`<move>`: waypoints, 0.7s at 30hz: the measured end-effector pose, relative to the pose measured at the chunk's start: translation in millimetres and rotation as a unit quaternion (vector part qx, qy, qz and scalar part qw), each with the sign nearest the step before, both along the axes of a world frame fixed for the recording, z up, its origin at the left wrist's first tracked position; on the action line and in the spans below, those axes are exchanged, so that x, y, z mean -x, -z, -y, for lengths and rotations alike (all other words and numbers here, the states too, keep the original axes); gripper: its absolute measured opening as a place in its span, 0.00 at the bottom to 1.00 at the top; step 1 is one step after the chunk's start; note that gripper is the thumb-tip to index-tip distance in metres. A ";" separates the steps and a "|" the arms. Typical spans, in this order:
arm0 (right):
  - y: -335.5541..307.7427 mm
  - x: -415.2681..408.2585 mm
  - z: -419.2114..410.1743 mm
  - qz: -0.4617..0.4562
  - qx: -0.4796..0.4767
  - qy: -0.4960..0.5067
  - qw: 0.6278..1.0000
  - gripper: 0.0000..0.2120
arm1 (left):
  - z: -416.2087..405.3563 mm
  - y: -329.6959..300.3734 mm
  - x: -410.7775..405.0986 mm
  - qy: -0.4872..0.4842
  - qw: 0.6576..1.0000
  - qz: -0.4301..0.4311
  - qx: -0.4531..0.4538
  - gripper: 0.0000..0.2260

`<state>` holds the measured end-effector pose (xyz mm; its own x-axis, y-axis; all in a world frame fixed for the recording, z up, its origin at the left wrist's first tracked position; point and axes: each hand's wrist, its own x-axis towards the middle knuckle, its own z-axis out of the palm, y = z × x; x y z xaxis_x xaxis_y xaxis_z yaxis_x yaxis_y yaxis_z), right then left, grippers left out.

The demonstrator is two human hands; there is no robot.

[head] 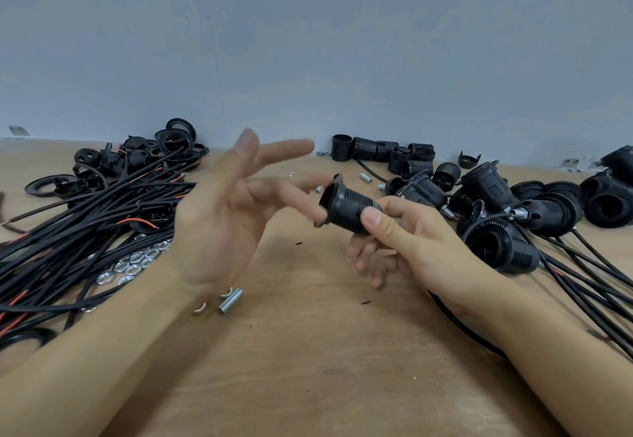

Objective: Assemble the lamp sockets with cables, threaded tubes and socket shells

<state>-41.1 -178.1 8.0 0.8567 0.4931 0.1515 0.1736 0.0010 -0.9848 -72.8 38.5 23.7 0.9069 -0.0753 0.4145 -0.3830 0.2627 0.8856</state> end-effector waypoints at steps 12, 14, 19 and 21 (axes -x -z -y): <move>3.0 -0.6 -3.2 -0.010 -0.001 -0.008 1.000 0.17 | 5.8 5.6 -1.9 -0.097 0.993 0.038 -0.059 0.12; 3.4 -0.8 -2.8 -0.008 0.006 -0.003 1.000 0.17 | 10.3 8.0 -0.9 -0.083 0.992 0.010 -0.092 0.17; 2.6 -3.6 0.5 -0.017 0.004 0.010 1.000 0.18 | 6.8 1.6 2.2 -0.061 0.997 0.036 0.024 0.15; 2.5 -4.1 0.7 -0.019 0.000 0.005 1.000 0.17 | 8.7 4.6 0.0 -0.094 0.994 0.039 -0.029 0.13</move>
<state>-37.0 -178.8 5.5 0.8671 0.4837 0.1187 0.1355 0.0002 -0.9908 -72.8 29.8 19.2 0.8720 0.0675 0.4849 -0.4895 0.1298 0.8623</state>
